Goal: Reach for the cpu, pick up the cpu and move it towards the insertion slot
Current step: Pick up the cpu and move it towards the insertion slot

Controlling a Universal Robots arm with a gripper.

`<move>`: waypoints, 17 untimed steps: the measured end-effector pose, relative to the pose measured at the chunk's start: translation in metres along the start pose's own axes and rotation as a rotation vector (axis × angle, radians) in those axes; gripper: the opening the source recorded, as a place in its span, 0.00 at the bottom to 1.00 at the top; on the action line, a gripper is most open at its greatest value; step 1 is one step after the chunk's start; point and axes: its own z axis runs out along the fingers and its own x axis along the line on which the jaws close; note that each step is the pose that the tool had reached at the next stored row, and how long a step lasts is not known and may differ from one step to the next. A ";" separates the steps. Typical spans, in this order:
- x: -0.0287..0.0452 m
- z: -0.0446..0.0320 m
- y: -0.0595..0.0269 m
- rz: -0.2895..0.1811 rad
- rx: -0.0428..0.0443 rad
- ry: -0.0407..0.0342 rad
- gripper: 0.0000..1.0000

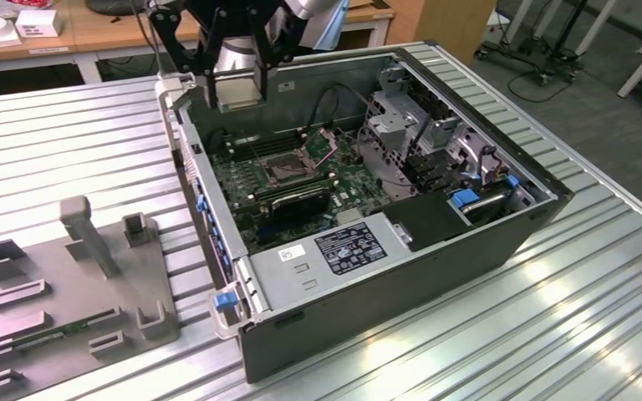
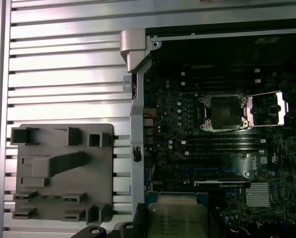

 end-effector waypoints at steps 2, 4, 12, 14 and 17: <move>-0.0021 0.0007 0.0000 0.000 -0.0001 -0.0001 0.55; -0.0042 0.0012 0.0001 0.000 -0.0001 -0.0001 0.55; -0.0129 0.0030 0.0003 0.000 0.0000 0.0000 0.55; -0.0153 0.0035 0.0003 0.000 0.0000 0.0000 0.55; -0.0186 0.0041 0.0004 0.000 -0.0001 -0.0001 0.55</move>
